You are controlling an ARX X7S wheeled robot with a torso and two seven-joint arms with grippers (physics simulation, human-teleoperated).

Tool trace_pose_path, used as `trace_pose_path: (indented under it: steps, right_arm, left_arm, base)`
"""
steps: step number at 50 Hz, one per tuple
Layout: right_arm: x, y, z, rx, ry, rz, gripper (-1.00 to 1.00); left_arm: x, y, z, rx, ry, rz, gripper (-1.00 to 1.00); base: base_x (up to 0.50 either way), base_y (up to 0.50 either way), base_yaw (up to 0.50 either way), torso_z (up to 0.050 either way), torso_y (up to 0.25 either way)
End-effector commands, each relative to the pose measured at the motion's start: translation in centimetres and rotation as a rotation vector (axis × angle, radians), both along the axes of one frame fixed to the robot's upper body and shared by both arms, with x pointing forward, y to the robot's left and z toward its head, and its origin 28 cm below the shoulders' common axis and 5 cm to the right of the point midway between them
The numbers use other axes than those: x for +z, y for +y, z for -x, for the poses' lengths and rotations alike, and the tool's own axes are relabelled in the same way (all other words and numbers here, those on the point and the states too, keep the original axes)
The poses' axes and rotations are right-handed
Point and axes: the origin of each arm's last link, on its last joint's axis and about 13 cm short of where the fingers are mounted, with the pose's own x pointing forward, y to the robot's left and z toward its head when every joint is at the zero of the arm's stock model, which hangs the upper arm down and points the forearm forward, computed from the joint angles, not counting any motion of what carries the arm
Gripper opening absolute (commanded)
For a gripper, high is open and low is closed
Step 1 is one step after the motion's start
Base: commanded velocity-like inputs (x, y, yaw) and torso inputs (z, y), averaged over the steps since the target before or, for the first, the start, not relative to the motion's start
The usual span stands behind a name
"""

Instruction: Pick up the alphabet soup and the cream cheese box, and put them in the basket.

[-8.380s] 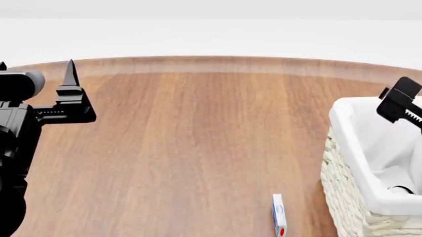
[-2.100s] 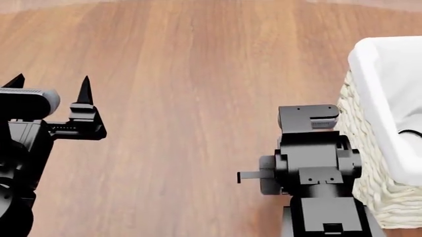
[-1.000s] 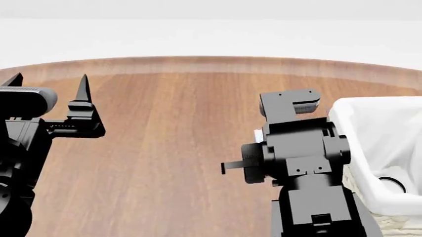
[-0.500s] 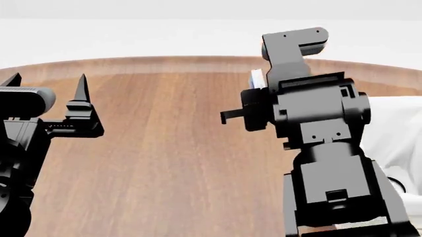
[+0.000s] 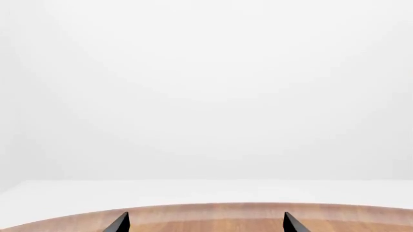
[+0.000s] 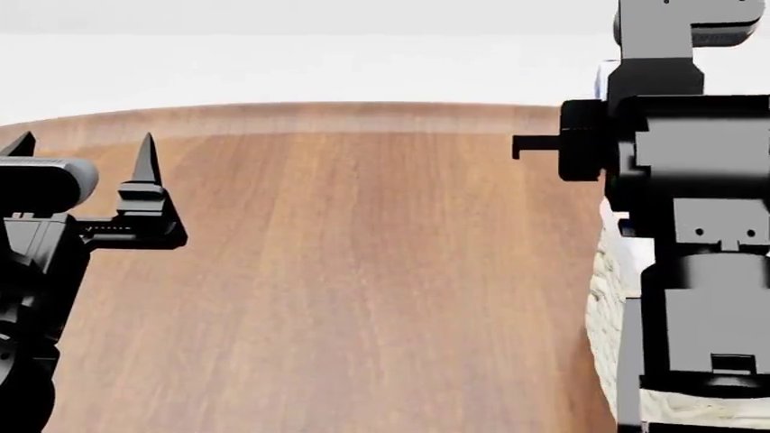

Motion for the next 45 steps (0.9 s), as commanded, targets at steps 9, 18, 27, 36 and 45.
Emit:
trace_pose_path:
  steps: [9,18,27,36,45]
  right_arm:
    - [-0.7,-2.8,0.8,-0.141,-0.002,-0.03,-1.0]
    - [-2.0,-4.3,1.0,-0.246,0.022,-0.046,-1.0]
    - [-2.9,-5.4,1.3,-0.34,0.042,-0.063,-1.0]
    - [-3.7,-6.0,1.3,-0.371,0.056,-0.084,-1.0]
    - [-4.2,-6.1,1.2,-0.378,0.072,-0.099,-1.0]
  left_arm:
    - [-0.1,0.0,0.0,0.002,-0.001,-0.003,1.0]
    - [-0.2,-0.1,0.0,0.0,-0.002,-0.004,1.0]
    - [-0.3,0.0,0.0,0.002,-0.001,-0.005,1.0]
    - [-0.2,-0.1,0.0,0.002,-0.002,-0.007,1.0]
    - [-0.3,0.0,-0.1,0.003,-0.002,-0.008,1.0]
  base:
    - [0.0,0.0,0.0,0.0,0.002]
    - [0.0,0.0,0.0,0.0,0.0]
    - [0.0,0.0,0.0,0.0,0.0]
    - [0.0,0.0,0.0,0.0,0.001]
    - [0.0,0.0,0.0,0.0,0.0]
